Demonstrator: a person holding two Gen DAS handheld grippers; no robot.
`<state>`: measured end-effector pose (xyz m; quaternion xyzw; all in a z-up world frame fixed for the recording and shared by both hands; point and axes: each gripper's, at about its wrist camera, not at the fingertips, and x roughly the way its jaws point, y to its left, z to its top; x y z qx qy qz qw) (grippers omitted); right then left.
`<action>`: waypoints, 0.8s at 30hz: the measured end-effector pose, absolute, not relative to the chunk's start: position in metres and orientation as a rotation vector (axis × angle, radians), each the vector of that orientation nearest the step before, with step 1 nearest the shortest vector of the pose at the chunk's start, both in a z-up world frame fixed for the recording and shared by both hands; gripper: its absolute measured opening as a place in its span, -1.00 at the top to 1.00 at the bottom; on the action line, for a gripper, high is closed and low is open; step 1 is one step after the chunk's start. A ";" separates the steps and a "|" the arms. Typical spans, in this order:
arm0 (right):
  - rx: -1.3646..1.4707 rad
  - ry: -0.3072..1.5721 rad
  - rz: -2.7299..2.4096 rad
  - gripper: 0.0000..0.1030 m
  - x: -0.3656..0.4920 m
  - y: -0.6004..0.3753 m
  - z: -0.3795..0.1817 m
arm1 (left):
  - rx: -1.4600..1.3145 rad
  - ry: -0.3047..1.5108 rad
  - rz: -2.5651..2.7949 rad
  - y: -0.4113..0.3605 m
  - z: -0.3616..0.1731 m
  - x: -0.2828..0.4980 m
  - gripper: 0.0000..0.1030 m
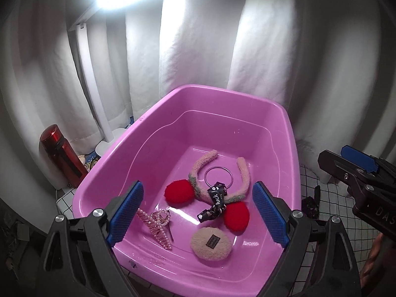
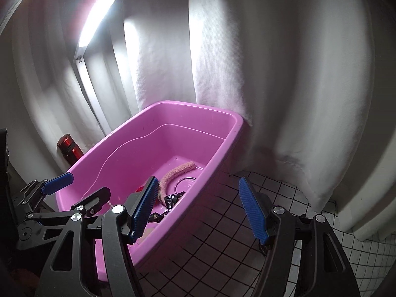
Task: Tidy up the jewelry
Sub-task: 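Move the left tool to the black watch while the right tool approaches the silver bangle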
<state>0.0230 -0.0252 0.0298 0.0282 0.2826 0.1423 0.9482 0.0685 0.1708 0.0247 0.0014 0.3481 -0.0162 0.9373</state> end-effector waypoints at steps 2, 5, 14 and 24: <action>0.082 0.564 0.241 -0.26 0.010 -0.050 0.030 | 0.007 0.697 -0.080 0.156 0.030 0.064 -0.70; 0.100 0.555 0.150 -0.28 -0.011 -0.088 0.027 | 0.013 0.687 -0.154 0.131 0.035 0.060 -0.70; 0.197 0.602 -0.056 -0.29 -0.065 -0.175 -0.005 | 0.054 0.691 -0.343 0.051 0.033 0.049 -0.70; 0.272 0.716 -0.101 -0.29 -0.079 -0.189 -0.089 | 0.112 0.745 -0.390 -0.018 -0.018 0.068 -0.82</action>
